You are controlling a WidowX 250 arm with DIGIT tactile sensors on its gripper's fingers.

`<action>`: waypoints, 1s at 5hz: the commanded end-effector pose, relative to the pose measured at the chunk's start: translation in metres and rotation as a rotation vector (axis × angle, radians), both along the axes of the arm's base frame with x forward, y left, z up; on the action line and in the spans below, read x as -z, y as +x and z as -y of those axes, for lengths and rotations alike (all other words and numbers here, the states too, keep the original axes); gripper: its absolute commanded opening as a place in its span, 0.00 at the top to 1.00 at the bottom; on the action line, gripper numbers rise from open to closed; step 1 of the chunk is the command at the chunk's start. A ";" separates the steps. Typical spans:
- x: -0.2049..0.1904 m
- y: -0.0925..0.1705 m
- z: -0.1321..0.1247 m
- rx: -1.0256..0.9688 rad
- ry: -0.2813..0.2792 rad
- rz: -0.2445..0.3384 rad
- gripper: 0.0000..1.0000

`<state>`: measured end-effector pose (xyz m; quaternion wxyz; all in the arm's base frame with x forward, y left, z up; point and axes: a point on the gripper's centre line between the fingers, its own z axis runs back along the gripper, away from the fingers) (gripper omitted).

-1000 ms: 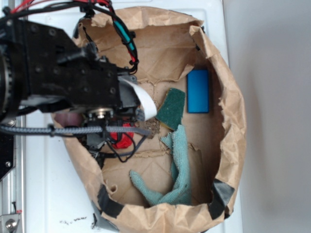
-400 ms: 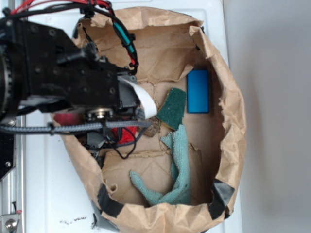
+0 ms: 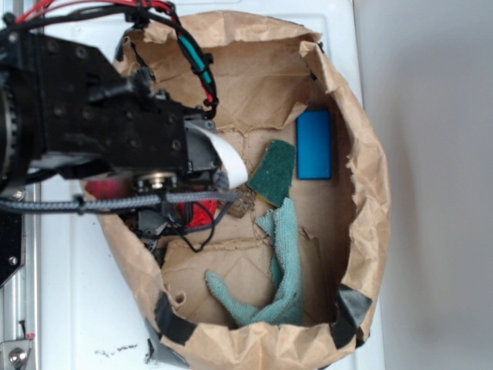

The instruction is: Grab the red paper.

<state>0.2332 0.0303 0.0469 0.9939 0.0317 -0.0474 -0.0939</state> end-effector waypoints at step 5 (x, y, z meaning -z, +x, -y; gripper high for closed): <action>-0.028 0.016 -0.005 -0.091 0.020 0.063 0.00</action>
